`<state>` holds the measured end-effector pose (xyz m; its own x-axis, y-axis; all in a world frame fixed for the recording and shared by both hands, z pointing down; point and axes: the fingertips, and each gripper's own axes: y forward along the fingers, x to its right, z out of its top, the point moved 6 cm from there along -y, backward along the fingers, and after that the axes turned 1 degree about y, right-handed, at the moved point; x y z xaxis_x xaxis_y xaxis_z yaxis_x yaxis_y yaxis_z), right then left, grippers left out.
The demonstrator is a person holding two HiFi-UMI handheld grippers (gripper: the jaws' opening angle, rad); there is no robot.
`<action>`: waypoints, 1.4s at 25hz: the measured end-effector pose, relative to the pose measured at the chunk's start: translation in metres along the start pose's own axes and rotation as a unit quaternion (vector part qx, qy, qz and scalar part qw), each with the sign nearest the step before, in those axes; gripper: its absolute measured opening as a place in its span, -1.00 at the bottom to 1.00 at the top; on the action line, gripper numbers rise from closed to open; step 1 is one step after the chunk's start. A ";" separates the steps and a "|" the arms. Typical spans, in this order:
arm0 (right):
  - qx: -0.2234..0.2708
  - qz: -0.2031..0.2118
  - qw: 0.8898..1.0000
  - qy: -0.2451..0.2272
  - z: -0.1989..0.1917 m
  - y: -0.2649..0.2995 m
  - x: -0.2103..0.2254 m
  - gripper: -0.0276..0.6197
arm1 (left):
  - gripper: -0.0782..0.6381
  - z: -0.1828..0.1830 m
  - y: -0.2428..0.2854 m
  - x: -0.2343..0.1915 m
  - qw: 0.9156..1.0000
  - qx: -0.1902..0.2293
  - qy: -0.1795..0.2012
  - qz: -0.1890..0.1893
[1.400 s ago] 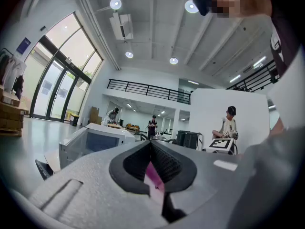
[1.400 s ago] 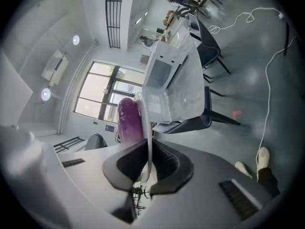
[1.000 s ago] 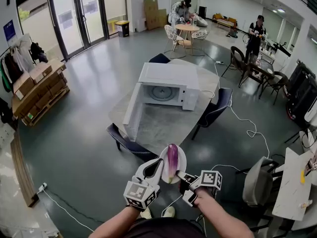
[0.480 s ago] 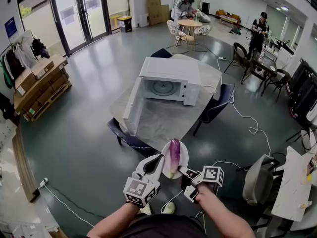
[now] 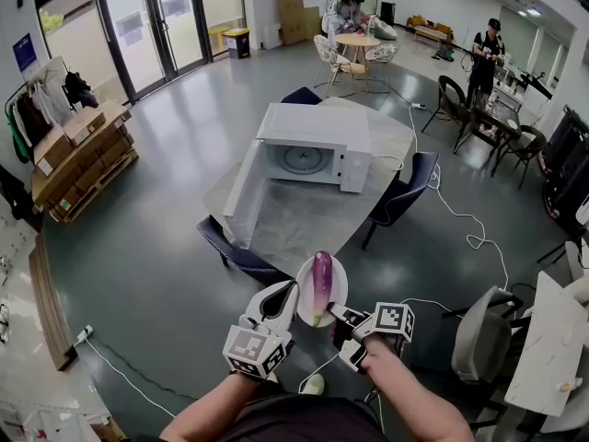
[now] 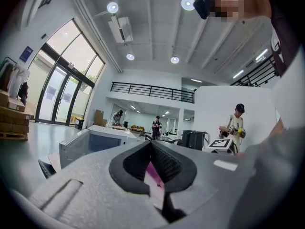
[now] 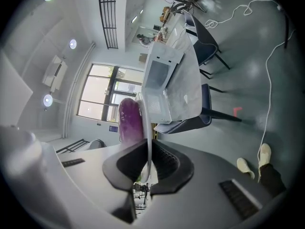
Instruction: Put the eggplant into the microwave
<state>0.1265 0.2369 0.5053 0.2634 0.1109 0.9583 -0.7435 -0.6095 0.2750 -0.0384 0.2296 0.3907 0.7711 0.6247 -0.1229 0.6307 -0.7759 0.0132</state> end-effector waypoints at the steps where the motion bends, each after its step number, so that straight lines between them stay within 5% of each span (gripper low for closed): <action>1: -0.001 0.003 1.000 0.001 0.002 0.000 0.000 -0.83 | -0.76 0.000 0.001 0.001 1.000 0.001 0.000 0.004; 15: -0.002 0.012 1.000 0.010 0.037 0.029 -0.005 -0.83 | -0.76 0.003 0.037 -0.021 1.000 0.004 0.000 0.013; 35: 0.070 -0.031 0.996 0.046 0.161 0.198 -0.029 -0.83 | -0.76 0.013 0.176 -0.192 0.998 -0.009 -0.012 -0.065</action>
<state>0.0705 -0.0137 0.5190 0.2447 0.2192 0.9445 -0.6324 -0.7023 0.3268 -0.0765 -0.0281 0.4035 0.6804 0.7175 -0.1493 0.7269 -0.6866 0.0127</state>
